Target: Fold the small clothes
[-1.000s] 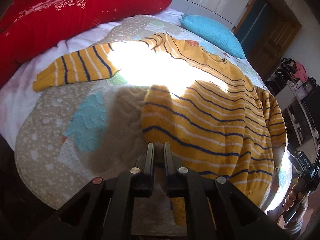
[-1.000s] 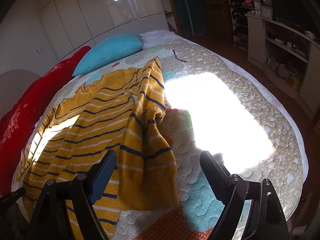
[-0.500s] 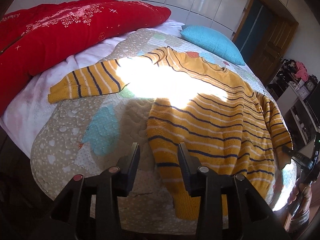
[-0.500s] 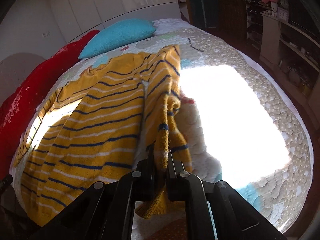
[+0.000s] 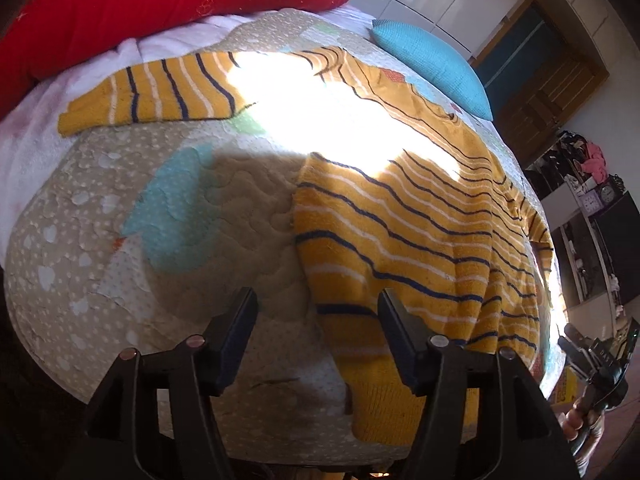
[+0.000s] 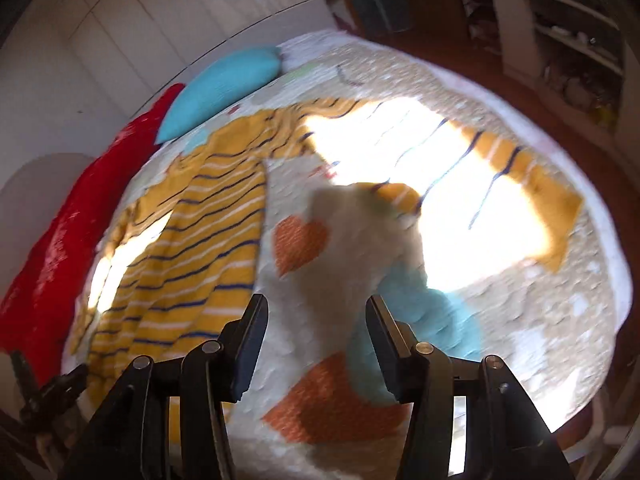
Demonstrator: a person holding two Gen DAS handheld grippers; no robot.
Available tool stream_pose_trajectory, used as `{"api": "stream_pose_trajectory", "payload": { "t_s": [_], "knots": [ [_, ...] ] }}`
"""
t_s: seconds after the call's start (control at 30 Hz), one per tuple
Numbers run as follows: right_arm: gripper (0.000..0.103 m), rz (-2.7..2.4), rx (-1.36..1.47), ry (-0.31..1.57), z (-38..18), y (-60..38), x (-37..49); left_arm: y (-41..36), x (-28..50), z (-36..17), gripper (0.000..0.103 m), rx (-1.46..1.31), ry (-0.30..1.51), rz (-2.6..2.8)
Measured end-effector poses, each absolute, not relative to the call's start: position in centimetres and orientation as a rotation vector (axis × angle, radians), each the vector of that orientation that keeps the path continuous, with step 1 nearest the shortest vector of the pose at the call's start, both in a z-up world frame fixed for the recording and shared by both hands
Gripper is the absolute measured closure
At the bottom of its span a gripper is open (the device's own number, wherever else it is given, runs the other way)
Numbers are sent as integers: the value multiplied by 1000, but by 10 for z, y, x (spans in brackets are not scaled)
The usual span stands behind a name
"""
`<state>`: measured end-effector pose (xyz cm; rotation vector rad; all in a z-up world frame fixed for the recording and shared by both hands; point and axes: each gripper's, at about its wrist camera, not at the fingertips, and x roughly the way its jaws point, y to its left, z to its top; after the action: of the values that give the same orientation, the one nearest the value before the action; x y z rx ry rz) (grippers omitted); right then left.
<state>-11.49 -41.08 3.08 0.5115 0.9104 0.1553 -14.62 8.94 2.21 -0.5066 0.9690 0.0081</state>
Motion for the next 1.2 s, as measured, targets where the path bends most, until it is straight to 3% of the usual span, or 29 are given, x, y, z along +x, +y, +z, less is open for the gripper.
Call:
{"api": "stream_pose_trajectory", "payload": {
  "t_s": [0.07, 0.2, 0.23, 0.27, 0.3, 0.33, 0.37, 0.67, 0.87, 0.93, 1.0, 1.07, 1.2],
  "knots": [
    [48, 264, 544, 957, 12, -377, -120, 78, -146, 21, 30, -478, 957, -28],
    [44, 271, 501, 944, -5, -333, -134, 56, -142, 18, 29, -442, 960, -94],
    [44, 288, 501, 933, -3, -326, -135, 49, -141, 17, 39, -425, 961, -104],
    [44, 324, 520, 932, -3, -318, -134, 43, -139, 18, 76, -405, 971, -104],
    [54, 358, 544, 944, -4, -317, -125, 39, -135, 16, 96, -386, 1000, -91],
    [68, 379, 550, 961, -6, -309, -122, 38, -132, 16, 94, -392, 1012, -86],
    [91, 393, 544, 981, -8, -306, -119, 41, -133, 19, 94, -407, 1006, -83],
    [92, 463, 612, 966, 16, -324, -164, 61, -181, 58, 94, -369, 959, -63],
    [85, 392, 586, 949, 12, -347, -176, 69, -193, 39, 89, -344, 1008, -17],
    [72, 284, 622, 880, 19, -379, -172, 75, -201, 48, 85, -346, 962, 4],
    [45, 149, 667, 811, 20, -418, -172, 80, -206, 60, 75, -335, 913, 29],
    [44, 4, 723, 780, 12, -454, -166, 82, -206, 71, 63, -332, 874, 40],
    [45, -129, 901, 727, -5, -507, -153, 81, -194, 84, 62, -353, 846, 18]
  ]
}}
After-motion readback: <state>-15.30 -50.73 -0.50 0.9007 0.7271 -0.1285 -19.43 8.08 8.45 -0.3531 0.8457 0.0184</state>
